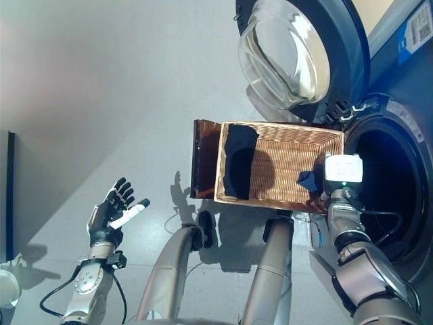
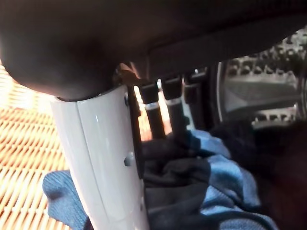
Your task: Pick up the clothes and place them into the washing machine
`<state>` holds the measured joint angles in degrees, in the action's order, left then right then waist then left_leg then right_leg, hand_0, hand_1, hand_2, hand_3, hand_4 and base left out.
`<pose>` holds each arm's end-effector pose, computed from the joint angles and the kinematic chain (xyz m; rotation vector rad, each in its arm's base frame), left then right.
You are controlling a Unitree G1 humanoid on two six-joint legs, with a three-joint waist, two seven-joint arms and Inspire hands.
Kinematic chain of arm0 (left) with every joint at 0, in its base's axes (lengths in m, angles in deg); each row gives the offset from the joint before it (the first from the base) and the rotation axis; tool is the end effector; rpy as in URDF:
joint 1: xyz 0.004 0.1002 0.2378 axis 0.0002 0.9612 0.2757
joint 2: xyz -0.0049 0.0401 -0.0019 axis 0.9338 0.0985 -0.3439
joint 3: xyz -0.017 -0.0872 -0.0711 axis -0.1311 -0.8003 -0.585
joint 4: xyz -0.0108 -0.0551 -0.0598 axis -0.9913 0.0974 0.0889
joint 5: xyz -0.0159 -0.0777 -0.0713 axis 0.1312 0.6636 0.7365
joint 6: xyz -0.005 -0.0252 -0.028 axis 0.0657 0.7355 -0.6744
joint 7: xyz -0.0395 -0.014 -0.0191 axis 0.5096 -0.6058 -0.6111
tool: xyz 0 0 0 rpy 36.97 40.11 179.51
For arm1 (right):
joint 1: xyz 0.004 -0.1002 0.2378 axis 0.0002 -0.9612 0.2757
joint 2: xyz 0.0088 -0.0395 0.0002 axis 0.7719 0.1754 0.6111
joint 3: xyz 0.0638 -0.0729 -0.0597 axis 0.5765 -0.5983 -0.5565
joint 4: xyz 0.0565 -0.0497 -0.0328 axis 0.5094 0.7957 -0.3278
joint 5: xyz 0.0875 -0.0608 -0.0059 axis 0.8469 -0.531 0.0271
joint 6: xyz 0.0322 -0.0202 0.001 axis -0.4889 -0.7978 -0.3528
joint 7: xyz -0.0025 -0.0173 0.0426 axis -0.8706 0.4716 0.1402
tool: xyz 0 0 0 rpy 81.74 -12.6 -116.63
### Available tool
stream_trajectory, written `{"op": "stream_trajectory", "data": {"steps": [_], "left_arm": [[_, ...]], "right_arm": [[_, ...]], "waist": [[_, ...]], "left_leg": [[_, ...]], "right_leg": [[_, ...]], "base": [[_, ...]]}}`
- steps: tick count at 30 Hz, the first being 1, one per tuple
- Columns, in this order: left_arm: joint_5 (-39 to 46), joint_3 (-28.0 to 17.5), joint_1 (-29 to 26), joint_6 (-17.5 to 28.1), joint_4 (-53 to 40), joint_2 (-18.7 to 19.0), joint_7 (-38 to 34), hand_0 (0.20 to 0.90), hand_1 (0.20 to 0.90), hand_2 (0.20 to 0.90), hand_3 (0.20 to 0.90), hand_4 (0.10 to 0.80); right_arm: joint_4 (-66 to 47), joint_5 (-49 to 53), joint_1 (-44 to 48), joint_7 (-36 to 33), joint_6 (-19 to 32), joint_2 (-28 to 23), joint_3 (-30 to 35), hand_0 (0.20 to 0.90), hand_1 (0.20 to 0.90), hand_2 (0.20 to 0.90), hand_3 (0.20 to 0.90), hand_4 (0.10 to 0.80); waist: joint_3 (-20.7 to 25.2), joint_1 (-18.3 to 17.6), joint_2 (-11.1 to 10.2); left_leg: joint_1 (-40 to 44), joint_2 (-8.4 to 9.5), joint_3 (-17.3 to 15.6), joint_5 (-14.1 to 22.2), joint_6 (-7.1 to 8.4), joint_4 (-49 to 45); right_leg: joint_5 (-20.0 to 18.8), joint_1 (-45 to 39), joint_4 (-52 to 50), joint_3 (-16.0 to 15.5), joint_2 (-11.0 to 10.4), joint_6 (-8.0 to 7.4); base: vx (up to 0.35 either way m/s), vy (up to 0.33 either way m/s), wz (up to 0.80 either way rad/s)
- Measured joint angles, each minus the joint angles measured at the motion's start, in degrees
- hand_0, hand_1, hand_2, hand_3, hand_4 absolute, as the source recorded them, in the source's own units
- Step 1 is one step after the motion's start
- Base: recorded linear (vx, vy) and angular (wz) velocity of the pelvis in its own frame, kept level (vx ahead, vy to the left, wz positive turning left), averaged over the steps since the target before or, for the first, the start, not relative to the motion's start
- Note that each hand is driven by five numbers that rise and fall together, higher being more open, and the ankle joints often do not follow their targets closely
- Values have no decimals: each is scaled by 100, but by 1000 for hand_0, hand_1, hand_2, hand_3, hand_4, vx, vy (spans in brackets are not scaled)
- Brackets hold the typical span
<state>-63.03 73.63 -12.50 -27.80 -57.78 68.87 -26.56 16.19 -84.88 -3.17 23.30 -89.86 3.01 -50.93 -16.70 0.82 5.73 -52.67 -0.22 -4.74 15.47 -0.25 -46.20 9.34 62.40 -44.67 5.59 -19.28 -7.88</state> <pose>0.1556 0.2259 -0.0299 -0.0911 0.0765 0.2183 0.2761 -0.3224 0.0293 -1.9001 0.2934 -0.3188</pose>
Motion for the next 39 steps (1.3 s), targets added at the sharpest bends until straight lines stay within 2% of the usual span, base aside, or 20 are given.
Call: {"op": "stream_trajectory", "data": {"steps": [4,8,11,13,18,19,20,24,28,30,32,33,34,36,39], "left_arm": [[0,-5,14,2,11,-3,-2,900,900,900,900,800],[-62,-7,28,8,2,1,1,900,900,900,900,800],[-68,-11,23,7,-10,11,1,900,900,900,900,800],[-69,-10,12,14,-14,13,1,900,900,900,900,800],[-68,-13,33,13,-4,20,-7,900,900,900,900,800],[-69,-13,31,14,-6,19,-5,900,900,900,900,800],[-70,-12,32,14,-5,23,-4,900,900,900,900,800],[-70,-15,34,17,-4,26,-6,900,900,900,900,800],[-70,-12,43,18,4,26,-4,900,900,900,900,800],[-70,-12,42,18,10,22,-6,900,900,900,900,800],[-70,-12,45,18,29,27,-8,900,900,900,900,800],[-70,-12,47,17,31,25,-8,900,900,900,900,800],[-70,-11,38,19,29,22,-8,900,900,900,900,800],[-72,-11,36,20,33,30,-10,900,900,900,900,800],[-72,-11,17,20,34,31,-16,900,900,900,900,800]], "right_arm": [[225,-172,14,-67,-2,6,-189,900,900,900,900,800],[231,-295,28,-49,-4,2,-271,900,900,900,900,800],[233,-306,34,-61,-24,10,-284,900,900,900,900,800],[216,-326,63,-57,-72,8,-293,900,900,900,900,800],[243,-378,62,-56,-121,48,-421,900,900,900,900,800],[242,-378,52,-54,-121,49,-430,485,485,485,485,504],[155,-378,45,-50,-117,42,-429,200,200,200,200,300],[216,-377,41,-52,-111,57,-450,200,200,200,200,300],[209,-376,25,-59,-111,51,-475,200,200,200,200,300],[303,-374,37,-39,-101,62,-498,200,200,200,200,300],[297,-370,17,4,-97,60,-473,200,200,200,200,300],[350,-371,18,39,-95,71,-491,200,200,200,200,300],[370,-365,-11,65,-91,79,-478,200,200,200,200,300],[327,-352,-39,69,-85,81,-425,200,200,200,200,300],[343,-275,-46,61,-83,78,-355,200,200,200,200,300]], "waist": [[0,-2,1],[7,7,2],[40,6,-2],[48,4,-3],[51,23,-2],[53,19,-1],[54,29,-3],[60,22,-1],[66,20,-4],[71,17,0],[73,37,-1],[74,30,1],[78,32,-2],[81,41,0],[81,55,1]], "left_leg": [[7,-17,59,94,35,-88],[-14,-28,118,111,82,-196],[-111,-42,123,182,62,-320],[-175,-45,125,197,90,-392],[-179,-91,125,266,81,-489],[-171,-97,134,291,62,-484],[-179,-95,130,212,118,-480],[-178,-102,145,269,104,-487],[-188,-97,160,205,109,-477],[-177,-102,184,269,120,-470],[-177,-103,175,208,140,-448],[-164,-104,177,260,123,-421],[-154,-99,178,234,99,-388],[-145,-93,154,160,152,-327],[-96,-82,80,115,102,-173]], "right_leg": [[183,21,-171,-32,-3,-65],[257,60,-329,-26,25,-9],[312,151,-441,-7,32,22],[319,223,-517,1,34,-14],[354,211,-564,12,67,39],[370,210,-575,-13,71,24],[344,210,-564,11,72,41],[372,213,-578,10,74,8],[332,214,-560,-4,73,44],[400,209,-573,-30,81,-31],[345,217,-555,-2,87,41],[395,210,-547,-30,96,4],[373,204,-535,-36,92,48],[294,199,-465,-14,76,21],[239,173,-297,-6,73,20]], "base": [[3,-2,5],[-49,5,1],[1,1,1],[55,-7,0],[-13,-4,-4],[105,-16,0],[106,-12,1],[0,0,0],[-70,5,1],[115,-7,0],[68,-6,-3],[0,0,0],[0,0,0],[-77,16,-2],[0,8,-3]]}}
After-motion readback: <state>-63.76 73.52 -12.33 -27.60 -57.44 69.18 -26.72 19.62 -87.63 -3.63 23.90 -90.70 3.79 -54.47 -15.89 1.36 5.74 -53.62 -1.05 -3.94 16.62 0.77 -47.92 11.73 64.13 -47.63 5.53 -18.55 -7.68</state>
